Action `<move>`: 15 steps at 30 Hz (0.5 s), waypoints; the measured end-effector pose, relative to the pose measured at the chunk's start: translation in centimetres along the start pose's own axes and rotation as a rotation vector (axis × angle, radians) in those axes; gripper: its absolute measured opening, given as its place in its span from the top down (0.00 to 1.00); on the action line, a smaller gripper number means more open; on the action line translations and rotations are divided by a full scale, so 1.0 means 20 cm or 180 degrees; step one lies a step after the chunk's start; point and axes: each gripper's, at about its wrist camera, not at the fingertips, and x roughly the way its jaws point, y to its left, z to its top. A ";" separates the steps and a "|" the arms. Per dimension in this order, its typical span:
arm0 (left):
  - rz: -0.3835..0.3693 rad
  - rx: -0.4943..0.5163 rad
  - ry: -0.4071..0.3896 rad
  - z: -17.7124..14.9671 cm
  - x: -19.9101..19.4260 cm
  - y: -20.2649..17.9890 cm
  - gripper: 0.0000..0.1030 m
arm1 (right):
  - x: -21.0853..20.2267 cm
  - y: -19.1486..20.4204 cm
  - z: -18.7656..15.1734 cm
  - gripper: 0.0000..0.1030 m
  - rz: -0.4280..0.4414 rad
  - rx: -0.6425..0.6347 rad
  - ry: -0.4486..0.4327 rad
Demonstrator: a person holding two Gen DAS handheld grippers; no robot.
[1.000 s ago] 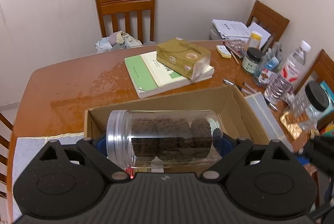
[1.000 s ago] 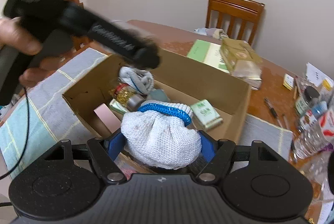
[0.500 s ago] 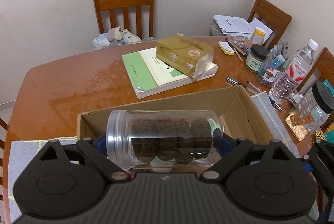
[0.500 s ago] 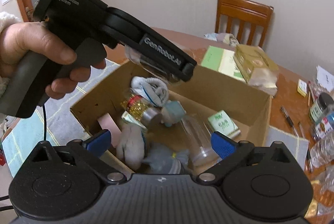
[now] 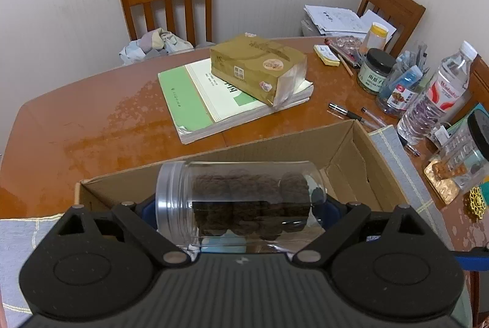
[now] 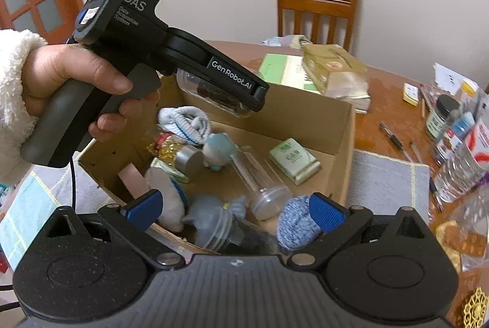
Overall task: Organize objects
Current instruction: 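Carry the biscuit jar and white sock into the box and open both tools, then move both tools back toward the pink sock and KASI box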
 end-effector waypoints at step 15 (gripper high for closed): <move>0.0018 0.0108 0.0016 0.02 0.05 -0.03 0.06 | 0.00 -0.05 -0.04 0.00 -0.0116 0.0269 0.0031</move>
